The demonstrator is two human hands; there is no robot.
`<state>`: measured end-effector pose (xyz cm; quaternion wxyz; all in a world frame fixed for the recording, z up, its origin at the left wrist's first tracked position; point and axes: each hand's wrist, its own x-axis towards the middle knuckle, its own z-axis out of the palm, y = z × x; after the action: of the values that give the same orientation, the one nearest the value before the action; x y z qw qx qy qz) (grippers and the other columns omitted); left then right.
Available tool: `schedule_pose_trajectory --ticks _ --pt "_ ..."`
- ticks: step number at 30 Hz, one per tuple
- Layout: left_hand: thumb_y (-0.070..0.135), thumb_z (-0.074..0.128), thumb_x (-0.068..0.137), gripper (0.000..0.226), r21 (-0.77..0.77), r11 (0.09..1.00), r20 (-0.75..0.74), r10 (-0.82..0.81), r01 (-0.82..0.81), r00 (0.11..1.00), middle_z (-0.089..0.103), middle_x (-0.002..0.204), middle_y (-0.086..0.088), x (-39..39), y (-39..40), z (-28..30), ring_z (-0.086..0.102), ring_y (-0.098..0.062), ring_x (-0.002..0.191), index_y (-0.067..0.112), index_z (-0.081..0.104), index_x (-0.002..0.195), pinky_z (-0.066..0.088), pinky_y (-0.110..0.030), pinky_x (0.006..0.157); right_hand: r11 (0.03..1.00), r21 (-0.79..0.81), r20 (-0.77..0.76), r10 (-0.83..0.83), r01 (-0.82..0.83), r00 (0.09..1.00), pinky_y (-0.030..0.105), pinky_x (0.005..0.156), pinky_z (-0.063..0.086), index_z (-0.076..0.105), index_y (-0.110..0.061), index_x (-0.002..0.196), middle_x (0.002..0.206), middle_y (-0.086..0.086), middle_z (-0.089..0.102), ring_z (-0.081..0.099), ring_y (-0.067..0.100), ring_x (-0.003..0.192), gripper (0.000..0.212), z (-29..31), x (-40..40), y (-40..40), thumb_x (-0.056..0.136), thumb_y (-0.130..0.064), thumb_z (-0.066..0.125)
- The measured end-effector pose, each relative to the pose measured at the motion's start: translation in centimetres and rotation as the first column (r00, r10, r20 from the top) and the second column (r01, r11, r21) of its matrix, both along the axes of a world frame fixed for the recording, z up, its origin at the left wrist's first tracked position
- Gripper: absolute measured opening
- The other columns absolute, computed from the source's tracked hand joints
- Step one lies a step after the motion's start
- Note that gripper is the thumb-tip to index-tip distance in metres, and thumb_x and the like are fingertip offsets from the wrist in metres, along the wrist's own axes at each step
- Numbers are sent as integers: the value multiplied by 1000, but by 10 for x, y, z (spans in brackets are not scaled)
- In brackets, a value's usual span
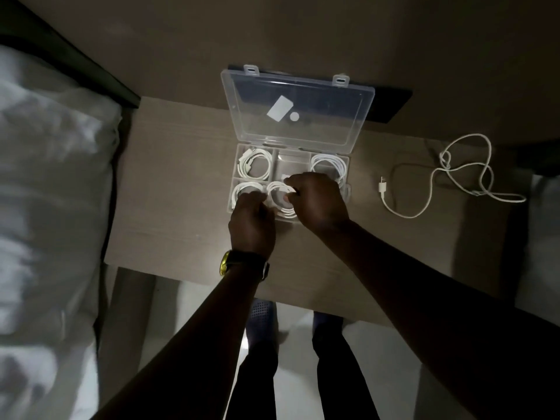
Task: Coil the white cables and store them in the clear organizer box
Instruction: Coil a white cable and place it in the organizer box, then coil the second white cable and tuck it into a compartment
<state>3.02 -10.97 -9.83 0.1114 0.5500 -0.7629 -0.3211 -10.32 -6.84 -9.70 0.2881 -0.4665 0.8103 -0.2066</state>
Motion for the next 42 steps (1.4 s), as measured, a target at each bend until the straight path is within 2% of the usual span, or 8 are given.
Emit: schedule_pose_trajectory --ticks 4,9,12,20,27,30,35,42 --pt "3 64 79 27 -21 999 17 -44 44 999 66 102 -11 2 -1 2 63 -31 90 10 61 104 52 -42 76 991 3 -86 131 -131 988 37 72 50 69 -6 88 101 9 57 64 30 87 11 -2 -1 3 84 -15 64" --pt "4 64 79 52 -6 994 22 -106 106 994 61 119 -10 2 -2 0 63 -29 100 16 54 128 54 -43 78 977 -53 -150 195 -205 969 40 65 50 53 -9 105 89 11 69 63 34 80 30 0 -3 5 79 -7 67" --pt "6 62 82 50 -28 983 67 -178 180 982 58 124 -14 6 -3 -3 62 -32 104 15 55 131 55 -43 77 965 -57 -191 241 -256 952 37 62 46 52 -10 95 84 10 68 60 34 78 23 -4 -4 6 78 -7 68" --pt "2 62 83 47 -128 946 90 -288 297 954 61 104 -19 16 -1 -8 63 -35 83 8 56 130 54 -39 56 935 92 -470 343 -342 813 36 69 46 57 -11 100 71 8 71 58 30 83 32 -1 -4 17 81 -32 71" --pt "6 60 87 38 -140 937 107 -308 321 945 58 95 -17 16 1 -9 59 -33 75 12 60 124 55 -40 56 898 176 -531 431 -402 730 42 76 40 61 -16 96 97 -1 61 52 29 102 24 4 2 29 86 -38 58" --pt "8 55 89 31 -100 935 175 -319 340 931 56 99 -17 9 0 -7 60 -35 76 12 63 119 56 -39 61 919 175 -506 391 -353 769 42 77 41 66 -15 85 105 3 58 52 31 102 16 6 5 20 86 -27 56" --pt "14 46 93 30 0 934 253 -346 357 904 50 106 -13 0 -2 -2 57 -33 82 18 62 118 55 -40 66 907 203 -405 422 -369 811 44 74 43 57 -10 101 102 13 64 58 35 98 46 9 14 5 91 -26 15" --pt "7 49 89 36 -26 928 211 -359 372 909 52 101 -17 7 -5 4 59 -39 78 15 61 122 48 -37 62 929 169 -292 367 -330 883 41 77 49 61 -13 97 99 9 67 59 32 99 18 15 1 13 89 -26 51"
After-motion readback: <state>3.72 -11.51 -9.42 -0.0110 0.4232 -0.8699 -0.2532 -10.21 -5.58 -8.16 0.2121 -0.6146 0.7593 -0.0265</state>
